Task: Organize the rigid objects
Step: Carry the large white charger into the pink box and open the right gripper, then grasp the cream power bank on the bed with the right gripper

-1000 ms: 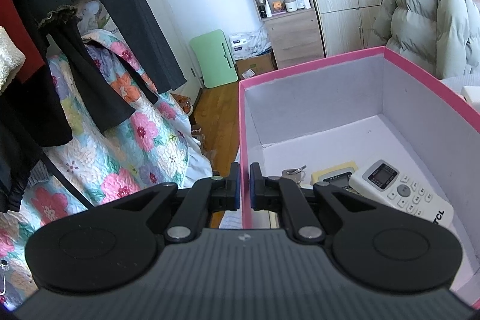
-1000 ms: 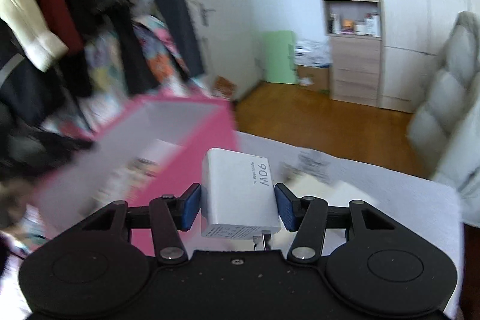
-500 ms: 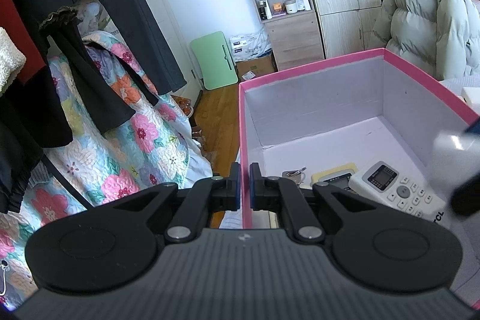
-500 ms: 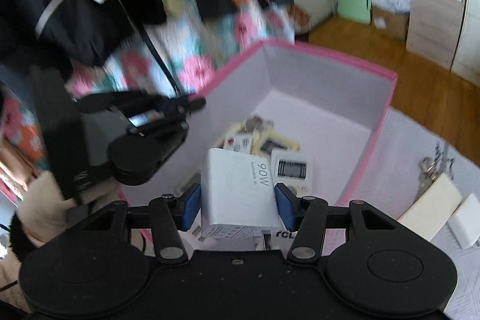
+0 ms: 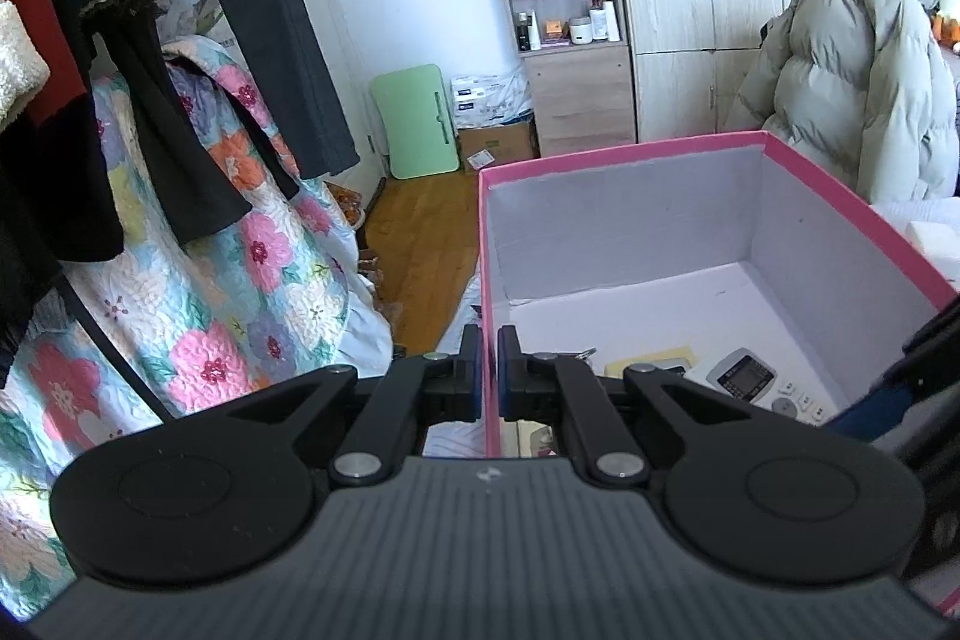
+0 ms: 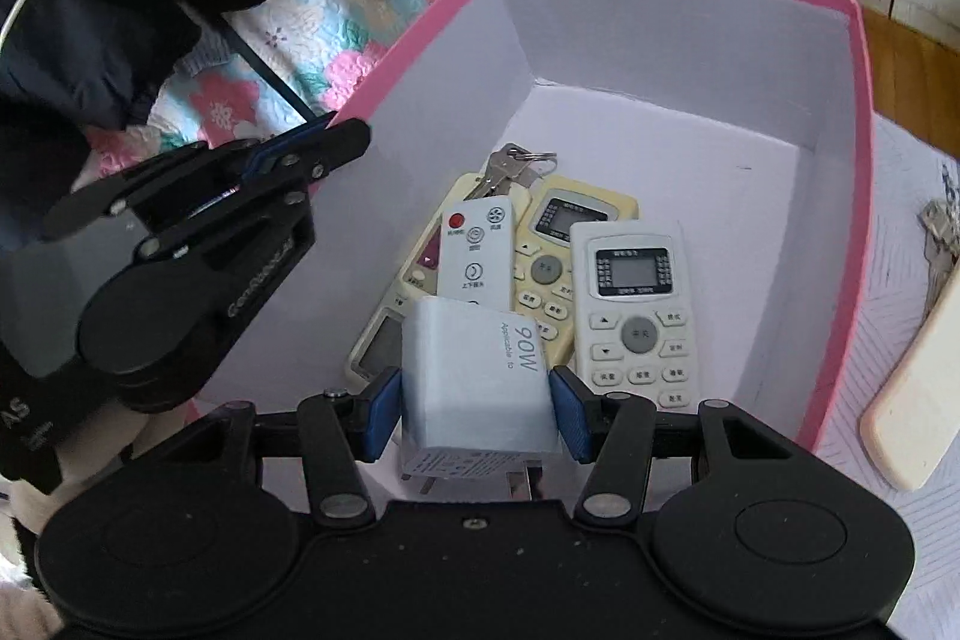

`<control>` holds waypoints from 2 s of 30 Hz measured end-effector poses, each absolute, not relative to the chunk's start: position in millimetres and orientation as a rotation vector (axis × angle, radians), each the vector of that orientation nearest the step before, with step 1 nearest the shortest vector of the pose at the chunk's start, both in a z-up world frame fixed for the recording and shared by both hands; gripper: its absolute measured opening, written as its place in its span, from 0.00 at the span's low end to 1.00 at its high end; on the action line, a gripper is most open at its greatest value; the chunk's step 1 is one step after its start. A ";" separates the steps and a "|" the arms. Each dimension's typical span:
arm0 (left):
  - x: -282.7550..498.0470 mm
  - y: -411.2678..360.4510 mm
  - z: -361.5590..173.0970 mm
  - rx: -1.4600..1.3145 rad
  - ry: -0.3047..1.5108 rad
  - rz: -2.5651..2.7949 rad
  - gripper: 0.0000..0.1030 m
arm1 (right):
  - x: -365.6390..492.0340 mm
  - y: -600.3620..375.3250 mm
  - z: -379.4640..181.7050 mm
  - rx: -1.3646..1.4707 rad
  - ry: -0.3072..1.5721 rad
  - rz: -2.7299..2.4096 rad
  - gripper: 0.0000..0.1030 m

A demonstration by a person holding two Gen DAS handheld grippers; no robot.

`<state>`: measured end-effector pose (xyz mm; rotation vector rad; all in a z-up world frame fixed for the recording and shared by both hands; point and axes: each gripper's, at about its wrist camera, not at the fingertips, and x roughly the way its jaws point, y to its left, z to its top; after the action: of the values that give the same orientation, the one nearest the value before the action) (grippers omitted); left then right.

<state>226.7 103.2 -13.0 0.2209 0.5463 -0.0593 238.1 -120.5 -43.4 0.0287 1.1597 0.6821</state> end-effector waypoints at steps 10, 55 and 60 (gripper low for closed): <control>225.1 102.9 -13.7 0.200 0.541 -0.071 0.03 | 224.3 -102.1 -52.0 -0.185 1.141 0.605 0.57; 240.5 99.1 1.6 0.192 0.597 -0.047 0.03 | 286.2 -269.9 -94.5 0.147 0.944 -0.143 0.62; 239.2 101.5 1.5 0.178 0.593 -0.066 0.04 | 275.1 -275.4 -88.8 0.178 1.021 -0.075 0.61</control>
<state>239.2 101.5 1.5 0.1782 0.5926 -0.0660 275.1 -275.4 -88.8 0.1781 1.0214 -0.0750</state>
